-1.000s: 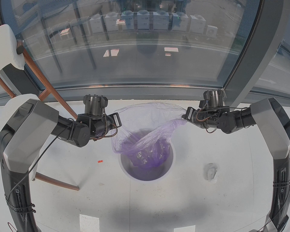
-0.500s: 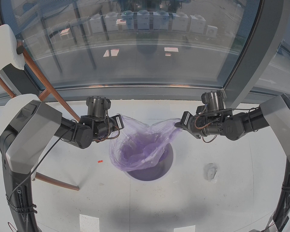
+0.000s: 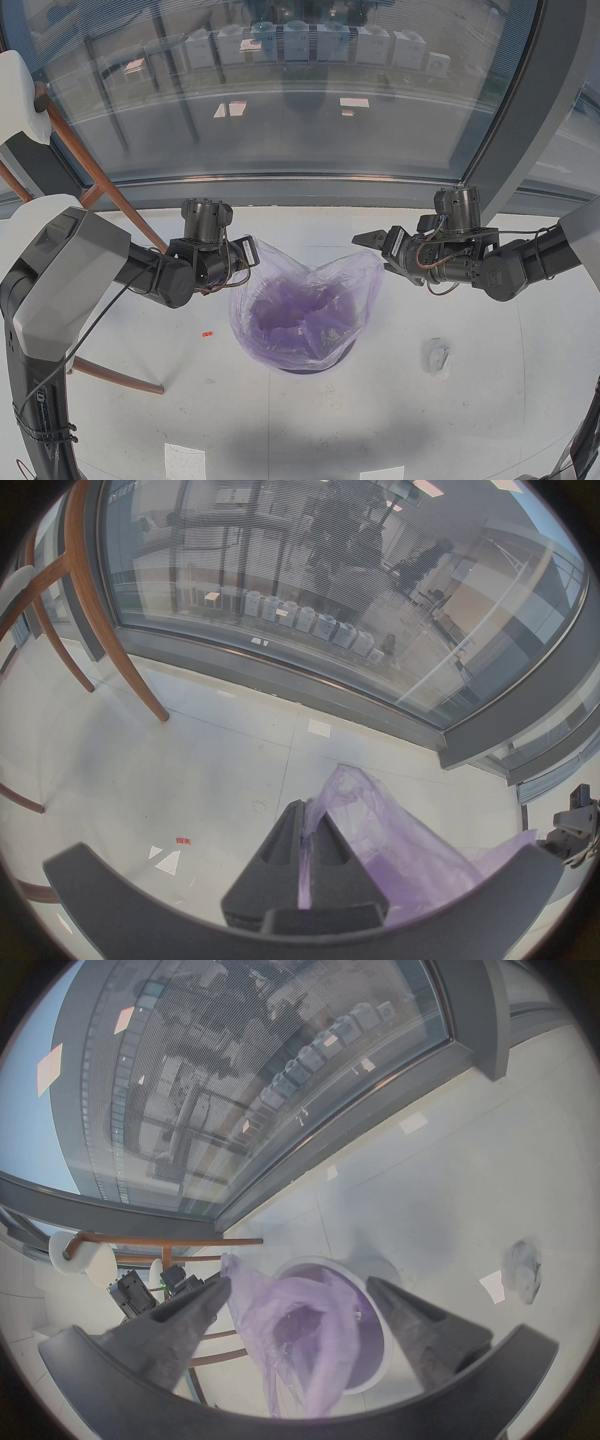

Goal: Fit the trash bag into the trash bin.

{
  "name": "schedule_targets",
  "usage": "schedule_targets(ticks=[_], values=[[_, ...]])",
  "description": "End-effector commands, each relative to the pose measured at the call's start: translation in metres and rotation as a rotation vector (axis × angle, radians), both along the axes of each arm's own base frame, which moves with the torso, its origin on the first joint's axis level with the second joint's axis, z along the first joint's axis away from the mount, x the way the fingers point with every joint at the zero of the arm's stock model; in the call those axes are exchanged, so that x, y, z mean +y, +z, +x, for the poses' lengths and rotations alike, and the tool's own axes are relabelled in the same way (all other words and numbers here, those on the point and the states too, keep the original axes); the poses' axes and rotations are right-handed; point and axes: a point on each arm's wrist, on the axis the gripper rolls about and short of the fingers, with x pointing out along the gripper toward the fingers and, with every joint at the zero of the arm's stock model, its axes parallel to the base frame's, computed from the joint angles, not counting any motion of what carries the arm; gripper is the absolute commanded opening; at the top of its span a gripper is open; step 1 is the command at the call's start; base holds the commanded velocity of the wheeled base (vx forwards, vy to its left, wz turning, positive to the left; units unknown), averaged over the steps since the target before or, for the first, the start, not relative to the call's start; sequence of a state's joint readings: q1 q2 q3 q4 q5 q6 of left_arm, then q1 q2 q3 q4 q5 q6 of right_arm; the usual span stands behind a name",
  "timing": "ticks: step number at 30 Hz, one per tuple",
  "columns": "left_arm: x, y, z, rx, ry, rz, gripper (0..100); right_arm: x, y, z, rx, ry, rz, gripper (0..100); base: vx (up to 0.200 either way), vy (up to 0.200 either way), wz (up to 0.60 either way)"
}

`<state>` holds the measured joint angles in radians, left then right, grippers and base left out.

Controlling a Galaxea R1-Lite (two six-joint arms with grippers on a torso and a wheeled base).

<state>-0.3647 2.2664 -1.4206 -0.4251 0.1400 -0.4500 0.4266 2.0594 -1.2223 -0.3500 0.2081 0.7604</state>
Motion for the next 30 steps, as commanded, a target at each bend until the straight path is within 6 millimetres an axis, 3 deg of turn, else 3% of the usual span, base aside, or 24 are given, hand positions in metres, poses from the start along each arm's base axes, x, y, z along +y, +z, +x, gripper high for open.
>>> schedule_targets(ticks=[1, 2, 4, 7, 12, 17, 21, 27, 28, 30], values=[[0.0, 0.002, 0.001, -0.008, 0.007, -0.001, 0, -0.003, 0.013, -0.035, 0.079, 0.041, -0.04, 100, 0.0, 0.0, 0.0], [0.0, 0.002, 0.001, -0.008, 0.007, -0.001, 0, -0.003, 0.013, -0.035, 0.079, 0.041, -0.04, 100, 0.0, 0.0, 0.0], [0.0, 0.002, 0.001, -0.007, 0.008, 0.0, 0, 0.003, 0.006, -0.055, 0.136, 0.074, -0.07, 100, 0.0, 0.0, 0.0], [0.001, 0.001, 0.001, -0.005, 0.01, 0.0, 0, 0.002, -0.013, -0.068, 0.204, 0.089, -0.109, 100, 0.0, 0.0, 0.0], [0.001, 0.001, 0.002, -0.006, 0.029, -0.003, 0, 0.005, -0.031, -0.081, 0.266, 0.116, -0.146, 100, 0.0, 0.0, 0.0], [0.0, -0.005, 0.007, -0.005, 0.051, 0.006, 0, 0.013, -0.016, -0.074, 0.218, 0.12, -0.115, 100, 0.0, 0.0, 0.0], [-0.002, -0.003, 0.011, 0.006, 0.058, 0.015, 0, 0.018, 0.012, -0.055, 0.166, 0.106, -0.078, 100, 0.0, 0.0, 0.0], [-0.003, 0.003, 0.014, 0.029, 0.058, 0.023, 0, 0.022, 0.021, -0.046, 0.176, 0.081, -0.053, 100, 0.0, 0.0, 0.0], [-0.003, 0.002, 0.016, 0.027, 0.059, 0.022, 100, 0.022, 0.021, -0.045, 0.173, 0.08, -0.05, 100, 0.0, 0.0, 0.0], [-0.003, 0.001, 0.023, 0.011, 0.066, 0.016, 100, 0.025, 0.017, -0.046, 0.185, 0.087, -0.057, 100, 0.0, 0.0, 0.0]])
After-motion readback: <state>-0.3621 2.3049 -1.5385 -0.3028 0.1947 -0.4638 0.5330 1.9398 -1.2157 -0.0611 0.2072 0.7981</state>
